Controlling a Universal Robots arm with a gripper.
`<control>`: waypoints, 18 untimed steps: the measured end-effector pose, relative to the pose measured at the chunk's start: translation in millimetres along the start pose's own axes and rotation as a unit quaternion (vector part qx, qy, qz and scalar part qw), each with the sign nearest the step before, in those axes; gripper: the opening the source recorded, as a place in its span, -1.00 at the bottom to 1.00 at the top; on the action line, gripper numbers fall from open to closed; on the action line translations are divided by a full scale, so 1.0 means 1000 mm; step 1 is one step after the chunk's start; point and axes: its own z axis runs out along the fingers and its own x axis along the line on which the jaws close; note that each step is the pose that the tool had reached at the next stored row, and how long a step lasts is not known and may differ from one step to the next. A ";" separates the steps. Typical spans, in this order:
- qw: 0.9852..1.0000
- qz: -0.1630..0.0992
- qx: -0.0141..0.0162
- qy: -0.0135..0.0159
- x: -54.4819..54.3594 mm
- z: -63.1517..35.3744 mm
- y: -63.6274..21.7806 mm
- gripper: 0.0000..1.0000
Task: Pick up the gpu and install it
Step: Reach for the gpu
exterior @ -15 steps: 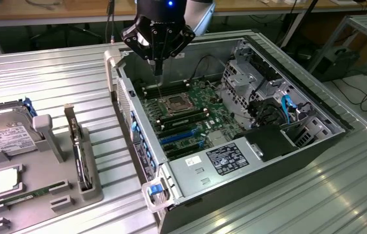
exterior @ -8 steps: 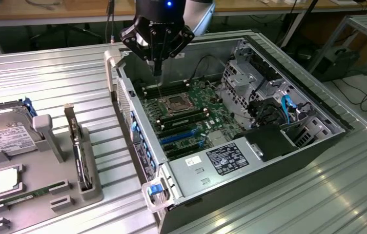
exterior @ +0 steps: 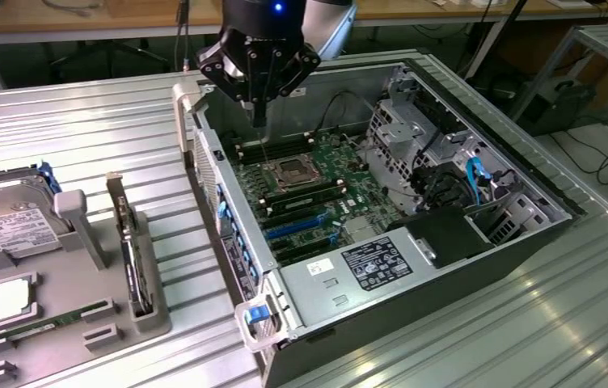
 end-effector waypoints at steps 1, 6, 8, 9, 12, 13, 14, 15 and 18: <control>1.000 0.000 0.000 0.000 0.000 0.0000 -0.0003 -0.79; 1.000 0.000 0.000 0.000 0.002 0.0000 -0.0014 -0.79; 1.000 0.000 0.000 0.000 0.003 0.0000 -0.0018 -0.79; 1.000 0.000 0.000 0.000 0.003 0.0000 -0.0021 -0.79; 1.000 0.000 0.000 0.000 0.004 0.0000 -0.0028 -0.79; 1.000 0.000 0.000 0.000 0.004 0.0000 -0.0030 -0.79; 1.000 0.000 0.000 0.000 0.005 -0.0001 -0.0033 -0.79; 1.000 0.000 0.000 0.000 0.005 -0.0001 -0.0035 -0.79; 1.000 0.000 0.000 0.000 0.006 -0.0001 -0.0044 -0.79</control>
